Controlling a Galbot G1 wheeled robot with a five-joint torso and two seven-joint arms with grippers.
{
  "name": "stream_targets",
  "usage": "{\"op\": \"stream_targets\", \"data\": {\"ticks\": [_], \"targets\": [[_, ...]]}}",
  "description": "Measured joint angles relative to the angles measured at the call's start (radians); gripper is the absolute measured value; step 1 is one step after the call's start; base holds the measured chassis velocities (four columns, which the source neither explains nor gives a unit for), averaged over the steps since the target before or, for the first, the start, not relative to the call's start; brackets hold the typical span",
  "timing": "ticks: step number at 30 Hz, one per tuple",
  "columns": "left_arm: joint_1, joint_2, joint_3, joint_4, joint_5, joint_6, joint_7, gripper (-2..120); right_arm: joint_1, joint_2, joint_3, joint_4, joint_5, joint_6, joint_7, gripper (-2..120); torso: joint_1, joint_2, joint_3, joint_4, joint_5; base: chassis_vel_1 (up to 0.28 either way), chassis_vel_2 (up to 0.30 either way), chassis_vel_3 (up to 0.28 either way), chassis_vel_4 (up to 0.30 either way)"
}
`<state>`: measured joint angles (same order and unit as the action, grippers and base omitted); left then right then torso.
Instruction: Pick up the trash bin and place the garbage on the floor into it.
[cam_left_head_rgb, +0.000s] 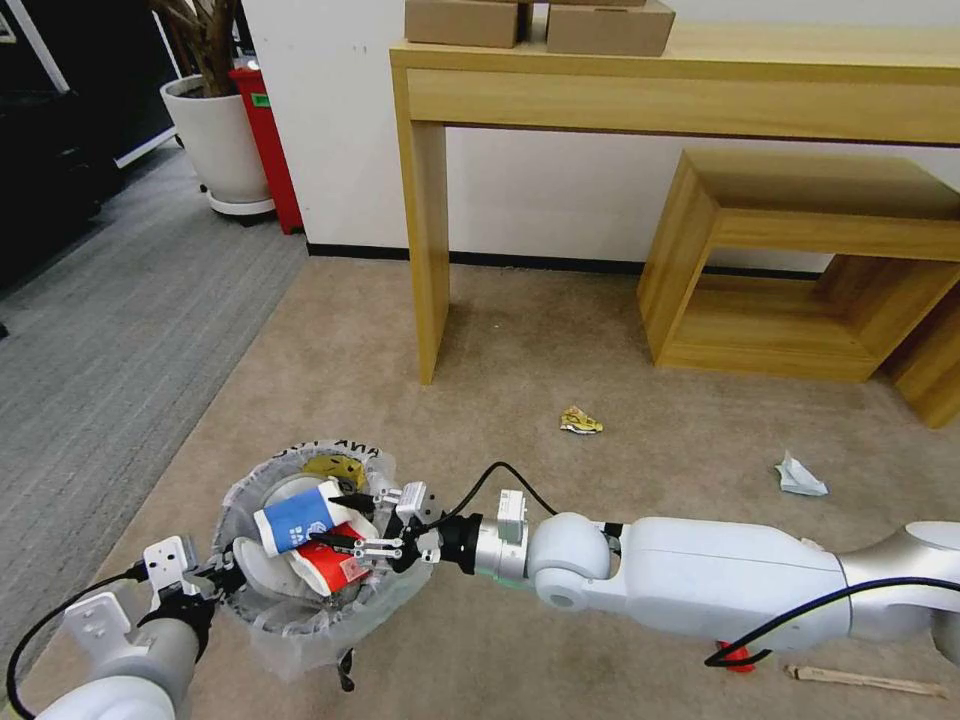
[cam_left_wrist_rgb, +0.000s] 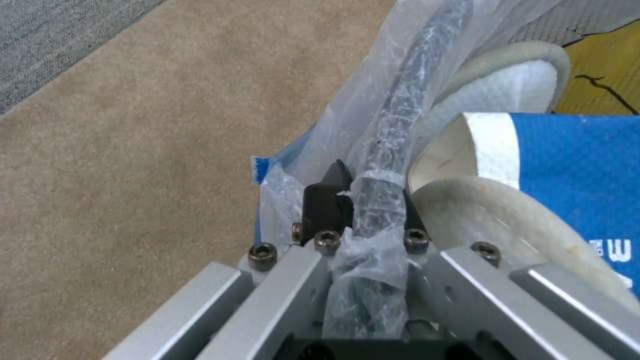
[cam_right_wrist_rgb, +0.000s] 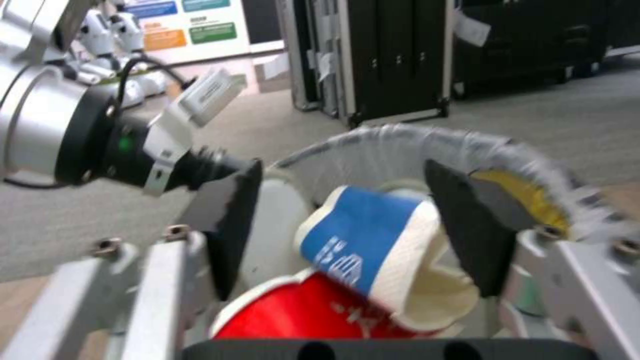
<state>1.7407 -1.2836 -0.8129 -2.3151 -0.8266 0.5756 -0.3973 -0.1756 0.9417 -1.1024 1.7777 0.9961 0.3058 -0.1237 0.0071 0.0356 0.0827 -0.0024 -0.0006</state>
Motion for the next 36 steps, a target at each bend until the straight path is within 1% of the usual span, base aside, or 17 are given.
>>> {"op": "stream_targets", "data": {"ticks": [1,2,4,5,6,7,9,14,17,18,21,22,28,30,33,34,36], "targets": [[-0.001,0.001,0.0,0.002,0.0,0.0,0.0,1,-0.003,0.0,0.006,-0.001,0.001,0.0,0.003,71,0.0,0.0,0.0,0.0,0.0,0.0,0.0,0.0,0.0],[-0.001,0.001,0.0,0.002,0.0,0.0,0.0,1,-0.003,0.0,0.006,-0.001,0.001,0.0,0.003,71,0.0,0.0,0.0,0.0,0.0,0.0,0.0,0.0,0.0],[-0.005,0.004,0.0,0.01,-0.001,0.0,0.0,1,-0.012,-0.002,0.019,-0.005,0.002,0.0,0.008,82,0.0,0.0,0.0,0.0,0.0,0.0,0.0,0.0,0.0],[-0.006,0.005,0.0,0.011,-0.001,0.0,0.0,1,-0.014,-0.002,0.021,-0.005,0.002,0.0,0.008,86,0.0,0.0,0.0,0.0,0.0,0.0,0.0,0.0,0.0],[-0.006,0.005,0.0,0.011,-0.001,0.0,0.0,1,-0.014,-0.002,0.021,-0.005,0.002,0.0,0.008,86,0.0,0.0,0.0,0.0,0.0,0.0,0.0,0.0,0.0],[-0.009,0.005,0.0,0.015,-0.001,0.0,0.0,1,-0.02,-0.002,0.026,-0.006,0.002,0.0,0.01,92,0.0,0.0,0.0,0.0,0.0,0.0,0.0,0.0,0.0],[-0.013,0.006,0.002,0.02,-0.001,0.0,0.0,1,-0.027,-0.003,0.036,-0.005,0.001,0.001,0.013,99,0.0,0.0,0.0,0.0,0.0,0.0,0.0,0.0,0.0],[-0.021,0.01,0.002,0.033,-0.001,0.0,0.0,1,-0.043,-0.012,0.072,0.008,0.001,0.002,0.024,100,0.0,0.0,0.0,0.0,0.0,0.0,0.0,0.0,0.0],[-0.031,0.014,0.003,0.045,-0.002,-0.001,0.0,1,-0.073,-0.031,0.152,0.03,0.011,0.003,0.04,100,0.0,0.0,0.0,-0.0002,-0.0001,0.0,0.0,0.0,0.0],[-0.031,0.014,0.003,0.045,-0.002,-0.001,0.0,1,-0.073,-0.031,0.152,0.03,0.011,0.003,0.04,100,0.0,0.0,0.0,-0.0002,-0.0001,0.0,0.0,0.0,0.0],[-0.038,0.016,0.006,0.056,-0.003,-0.001,0.0,1,-0.103,-0.045,0.245,0.048,0.027,0.001,0.051,100,0.0,0.0,0.0,-0.0001,-0.0001,0.0,0.0,0.0,0.0],[-0.038,0.016,0.006,0.056,-0.003,-0.001,0.0,1,-0.103,-0.045,0.245,0.048,0.027,0.001,0.051,100,0.0,0.0,0.0,-0.0001,-0.0001,0.0,0.0,0.0,0.0],[-0.037,0.017,0.006,0.064,0.001,-0.004,0.003,1,-0.172,-0.055,0.382,0.067,0.045,-0.01,0.086,100,0.0,0.0,0.0,0.0,0.0,0.0,0.0,0.0,0.0],[-0.037,0.017,0.006,0.064,0.002,-0.004,0.003,1,-0.178,-0.056,0.395,0.068,0.046,-0.011,0.09,100,0.0,0.0,0.0,0.0,0.0,0.0,0.0,0.0,0.0],[-0.033,0.015,0.006,0.063,0.007,-0.007,0.008,1,-0.22,-0.061,0.49,0.07,0.053,-0.025,0.131,100,0.0,0.0,0.0,0.0,0.0,0.0,0.0,0.0,0.0],[-0.033,0.015,0.006,0.063,0.007,-0.007,0.008,1,-0.22,-0.061,0.49,0.07,0.053,-0.025,0.131,100,0.0,0.0,0.0,0.0,0.0,0.0,0.0,0.0,0.0],[-0.03,0.013,0.006,0.06,0.011,-0.007,0.01,1,-0.249,-0.068,0.557,0.071,0.057,-0.037,0.159,100,0.0,0.0,0.0,0.0,0.0001,0.0,0.0,0.0,0.0]]}}
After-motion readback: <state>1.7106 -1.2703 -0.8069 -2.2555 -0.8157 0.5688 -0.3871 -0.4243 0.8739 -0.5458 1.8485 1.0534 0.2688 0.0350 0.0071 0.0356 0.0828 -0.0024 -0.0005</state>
